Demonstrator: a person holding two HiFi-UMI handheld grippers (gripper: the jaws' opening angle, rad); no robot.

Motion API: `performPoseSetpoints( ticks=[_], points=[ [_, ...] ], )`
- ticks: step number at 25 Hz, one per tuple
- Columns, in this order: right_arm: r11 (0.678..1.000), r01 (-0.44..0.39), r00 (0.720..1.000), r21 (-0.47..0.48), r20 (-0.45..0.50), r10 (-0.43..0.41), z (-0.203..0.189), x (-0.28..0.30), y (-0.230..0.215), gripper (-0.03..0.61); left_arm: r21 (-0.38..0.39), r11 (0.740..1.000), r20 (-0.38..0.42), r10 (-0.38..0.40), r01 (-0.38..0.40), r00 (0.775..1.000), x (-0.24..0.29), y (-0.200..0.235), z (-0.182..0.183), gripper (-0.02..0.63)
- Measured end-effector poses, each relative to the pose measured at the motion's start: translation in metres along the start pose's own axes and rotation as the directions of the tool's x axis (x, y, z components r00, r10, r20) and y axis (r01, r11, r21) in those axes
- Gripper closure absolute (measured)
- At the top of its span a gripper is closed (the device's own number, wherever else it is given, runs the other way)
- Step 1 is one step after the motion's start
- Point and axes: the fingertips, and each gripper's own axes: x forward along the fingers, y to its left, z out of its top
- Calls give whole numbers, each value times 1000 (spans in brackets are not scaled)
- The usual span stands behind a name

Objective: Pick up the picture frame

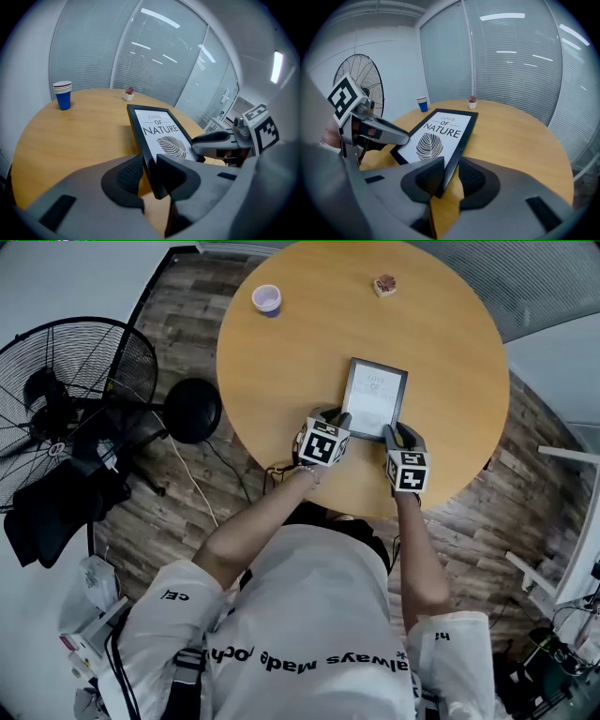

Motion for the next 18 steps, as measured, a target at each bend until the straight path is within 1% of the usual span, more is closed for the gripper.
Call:
performPoseSetpoints(
  ticks=[8, 13, 18],
  points=[
    [1000, 16, 999, 3, 52, -16, 6, -23, 1, 466, 13, 1000, 41, 2, -3, 999, -17, -14, 8, 509],
    [999, 27, 996, 18, 90, -28, 10, -41, 2, 468, -4, 1000, 66, -16, 17, 998, -30, -26, 13, 511],
    [999, 42, 992, 21, 121, -44, 14, -60, 0, 468, 30, 999, 99, -14, 11, 995, -45, -40, 23, 511]
  ],
)
